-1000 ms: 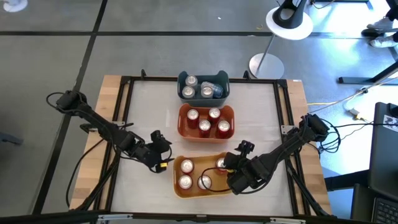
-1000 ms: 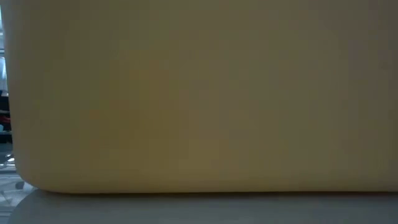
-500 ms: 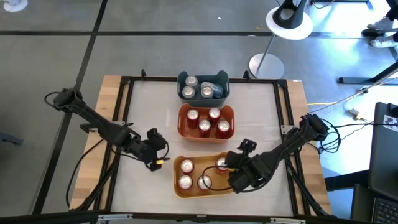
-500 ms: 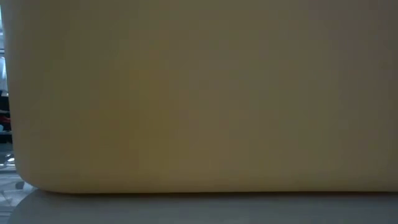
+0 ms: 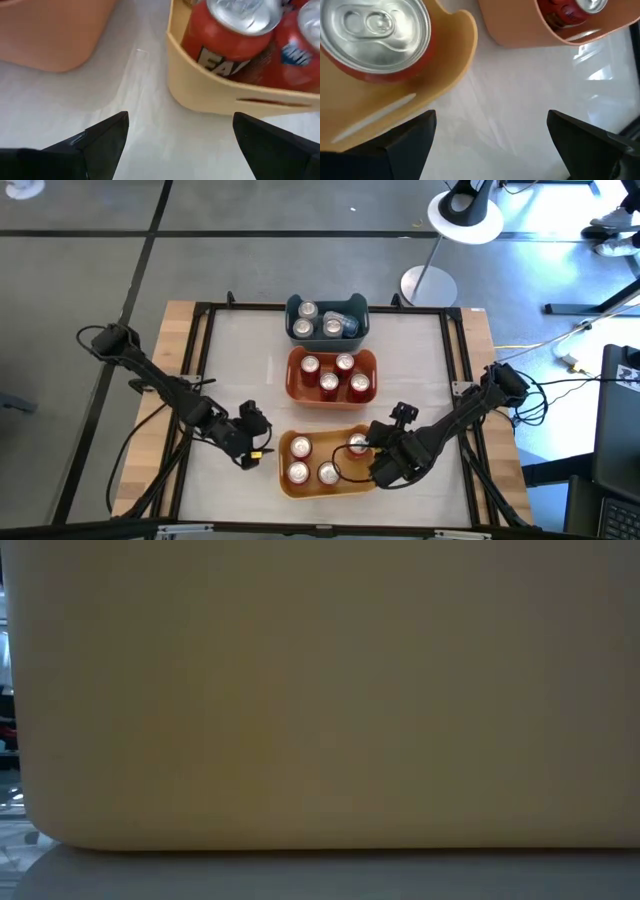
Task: Sort soda cans
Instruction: Adjust the bins
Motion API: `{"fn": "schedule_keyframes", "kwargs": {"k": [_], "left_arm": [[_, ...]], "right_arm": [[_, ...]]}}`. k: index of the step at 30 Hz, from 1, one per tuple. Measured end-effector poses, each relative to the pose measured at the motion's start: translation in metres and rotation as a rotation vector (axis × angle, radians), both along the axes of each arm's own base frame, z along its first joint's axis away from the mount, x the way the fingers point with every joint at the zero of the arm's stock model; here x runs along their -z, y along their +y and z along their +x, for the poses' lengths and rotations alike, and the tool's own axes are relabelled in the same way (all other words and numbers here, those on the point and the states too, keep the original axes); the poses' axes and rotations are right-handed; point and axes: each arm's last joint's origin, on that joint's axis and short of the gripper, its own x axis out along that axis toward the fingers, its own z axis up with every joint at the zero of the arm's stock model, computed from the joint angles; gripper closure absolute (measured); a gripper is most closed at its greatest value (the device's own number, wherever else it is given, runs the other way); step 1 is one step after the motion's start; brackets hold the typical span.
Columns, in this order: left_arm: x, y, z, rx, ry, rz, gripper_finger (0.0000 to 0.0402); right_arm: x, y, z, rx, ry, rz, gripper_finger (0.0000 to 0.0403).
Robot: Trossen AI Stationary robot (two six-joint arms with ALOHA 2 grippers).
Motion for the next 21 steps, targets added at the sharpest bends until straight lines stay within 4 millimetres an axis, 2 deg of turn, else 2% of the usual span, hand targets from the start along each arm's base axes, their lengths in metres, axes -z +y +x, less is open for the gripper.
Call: {"fn": "schedule_keyframes", "kwargs": {"k": [8, 21], "left_arm": [[0.005, 0.011, 0.009, -0.107, -0.008, 0.037, 0.0054], [0.005, 0.021, 0.013, -0.131, -0.001, 0.064, 0.0054]], "right_arm": [[0.010, 0.004, 0.005, 0.007, -0.046, 0.069, 0.0024], [0.011, 0.006, 0.007, 0.006, -0.068, 0.082, 0.0024]]}}
